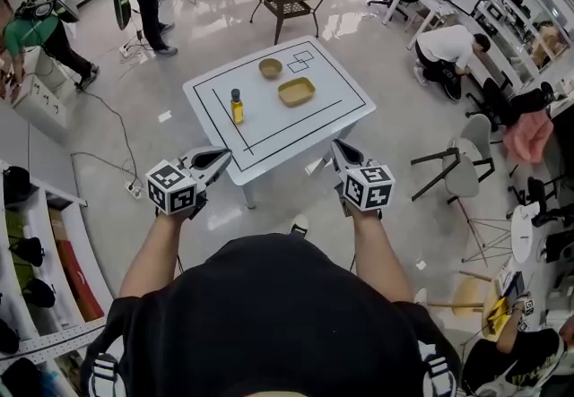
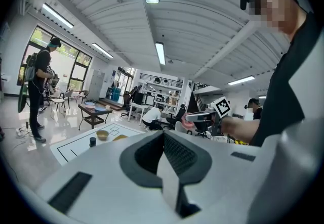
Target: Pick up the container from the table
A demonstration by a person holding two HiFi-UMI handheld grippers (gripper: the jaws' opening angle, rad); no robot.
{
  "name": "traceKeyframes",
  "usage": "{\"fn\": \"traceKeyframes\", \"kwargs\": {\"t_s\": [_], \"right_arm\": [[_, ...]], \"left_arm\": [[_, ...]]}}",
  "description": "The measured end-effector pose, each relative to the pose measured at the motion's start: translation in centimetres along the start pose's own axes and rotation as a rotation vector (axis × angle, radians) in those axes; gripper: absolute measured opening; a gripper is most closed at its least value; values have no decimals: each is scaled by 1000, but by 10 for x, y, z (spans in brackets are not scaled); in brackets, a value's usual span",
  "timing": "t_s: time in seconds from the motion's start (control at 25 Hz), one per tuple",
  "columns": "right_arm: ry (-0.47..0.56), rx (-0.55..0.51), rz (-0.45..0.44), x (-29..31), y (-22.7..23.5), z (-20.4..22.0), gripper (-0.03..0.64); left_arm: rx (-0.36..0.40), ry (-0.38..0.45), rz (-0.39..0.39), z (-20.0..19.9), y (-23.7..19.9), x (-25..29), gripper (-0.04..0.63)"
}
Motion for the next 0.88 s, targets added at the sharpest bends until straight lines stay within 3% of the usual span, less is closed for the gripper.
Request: {"fn": "traceKeyframes", "kwargs": {"t_s": [0.88], "right_arm": [[-26, 25, -65, 47, 24, 11, 18]], "left_arm": [[-24, -24, -54, 7, -26, 27, 6]]}}
Point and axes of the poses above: the fingertips, and each gripper's own axes: x forward along the fingers, y to its right, z out of its underside, the point moved 5 cm from there along -x, backward along the fingers, and after that the axes turned 11 degrees about y, right-handed, at the moved point
